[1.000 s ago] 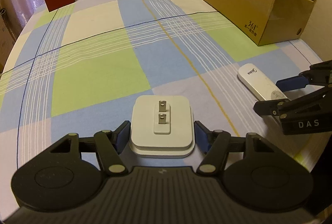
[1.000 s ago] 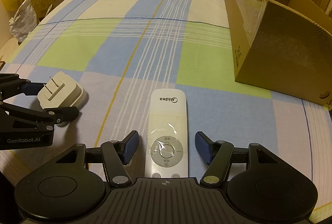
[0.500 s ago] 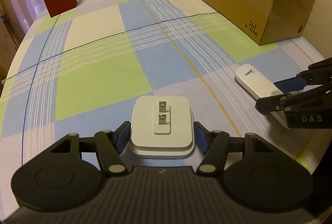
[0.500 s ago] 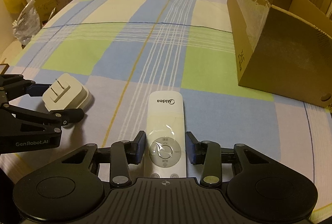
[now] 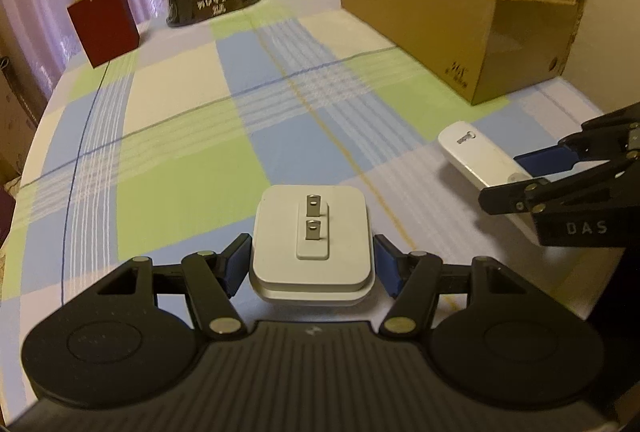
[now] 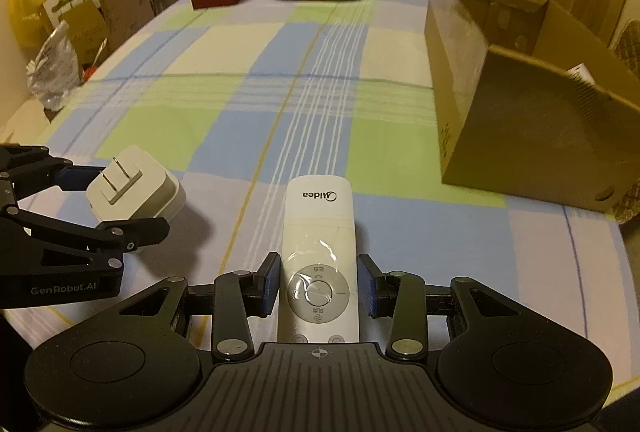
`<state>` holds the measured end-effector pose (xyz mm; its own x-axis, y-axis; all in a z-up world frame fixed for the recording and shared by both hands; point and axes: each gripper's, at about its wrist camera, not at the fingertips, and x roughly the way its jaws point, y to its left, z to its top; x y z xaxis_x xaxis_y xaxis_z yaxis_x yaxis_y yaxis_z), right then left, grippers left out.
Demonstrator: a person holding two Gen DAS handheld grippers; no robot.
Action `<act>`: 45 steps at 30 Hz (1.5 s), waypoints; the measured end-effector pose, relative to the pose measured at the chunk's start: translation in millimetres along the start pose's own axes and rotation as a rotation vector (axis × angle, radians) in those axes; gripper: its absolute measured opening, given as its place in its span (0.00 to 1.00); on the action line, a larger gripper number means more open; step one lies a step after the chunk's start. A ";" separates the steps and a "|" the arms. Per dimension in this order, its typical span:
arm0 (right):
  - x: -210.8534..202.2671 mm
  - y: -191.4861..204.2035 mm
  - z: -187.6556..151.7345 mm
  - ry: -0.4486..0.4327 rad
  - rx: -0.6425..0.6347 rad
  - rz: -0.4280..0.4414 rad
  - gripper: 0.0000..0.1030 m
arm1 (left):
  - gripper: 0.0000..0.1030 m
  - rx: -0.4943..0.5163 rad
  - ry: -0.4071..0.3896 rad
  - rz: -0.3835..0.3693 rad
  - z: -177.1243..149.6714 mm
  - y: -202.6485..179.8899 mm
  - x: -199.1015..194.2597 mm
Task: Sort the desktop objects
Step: 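Lift the remote with the right tool while the left lifts the plug adapter, then carry the remote with the right tool while the left carries the adapter over the cardboard box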
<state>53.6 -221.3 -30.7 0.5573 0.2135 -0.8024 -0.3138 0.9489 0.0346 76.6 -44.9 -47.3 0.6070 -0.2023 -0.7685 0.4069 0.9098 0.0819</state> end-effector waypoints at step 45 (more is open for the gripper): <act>-101.2 -169.9 120.2 -0.318 0.182 -0.197 0.38 | 0.58 0.191 -0.321 -0.183 218.8 -120.7 -20.9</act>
<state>143.0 -376.1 116.2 0.8116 0.0582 -0.5813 -0.0527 0.9983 0.0264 164.2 -229.7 97.7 0.6823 -0.4850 -0.5471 0.6293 0.7705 0.1017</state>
